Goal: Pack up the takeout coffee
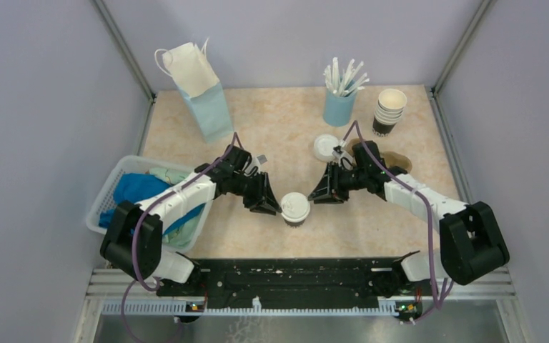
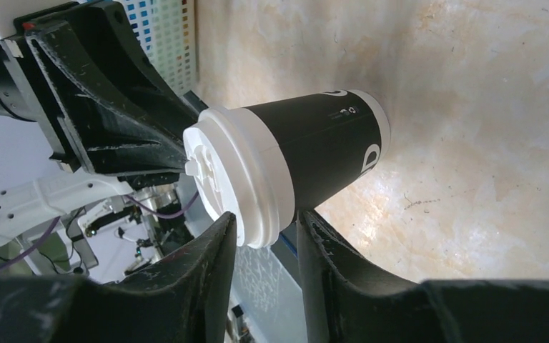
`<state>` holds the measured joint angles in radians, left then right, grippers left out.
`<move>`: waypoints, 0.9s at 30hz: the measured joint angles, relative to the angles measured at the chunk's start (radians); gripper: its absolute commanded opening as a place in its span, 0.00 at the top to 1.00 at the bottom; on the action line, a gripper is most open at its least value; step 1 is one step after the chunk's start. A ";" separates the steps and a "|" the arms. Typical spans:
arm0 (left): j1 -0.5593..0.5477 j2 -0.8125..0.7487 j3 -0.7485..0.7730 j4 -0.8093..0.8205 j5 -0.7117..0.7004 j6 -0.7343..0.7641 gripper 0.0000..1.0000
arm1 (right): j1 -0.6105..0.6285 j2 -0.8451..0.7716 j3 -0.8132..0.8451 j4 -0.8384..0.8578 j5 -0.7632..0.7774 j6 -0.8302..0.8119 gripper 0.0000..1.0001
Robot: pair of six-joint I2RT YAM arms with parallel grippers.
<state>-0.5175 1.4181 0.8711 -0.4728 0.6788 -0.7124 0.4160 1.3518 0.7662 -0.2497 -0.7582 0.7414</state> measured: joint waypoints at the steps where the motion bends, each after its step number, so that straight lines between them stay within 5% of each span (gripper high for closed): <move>1: -0.001 0.000 0.002 -0.001 0.000 0.000 0.65 | 0.000 0.005 0.000 -0.001 -0.001 -0.002 0.68; 27: -0.008 0.002 -0.026 0.041 0.018 -0.016 0.69 | -0.006 0.052 -0.094 0.158 -0.042 -0.011 0.75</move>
<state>-0.5259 1.4200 0.8455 -0.4316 0.6971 -0.7284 0.4099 1.4040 0.6724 -0.0917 -0.8001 0.7300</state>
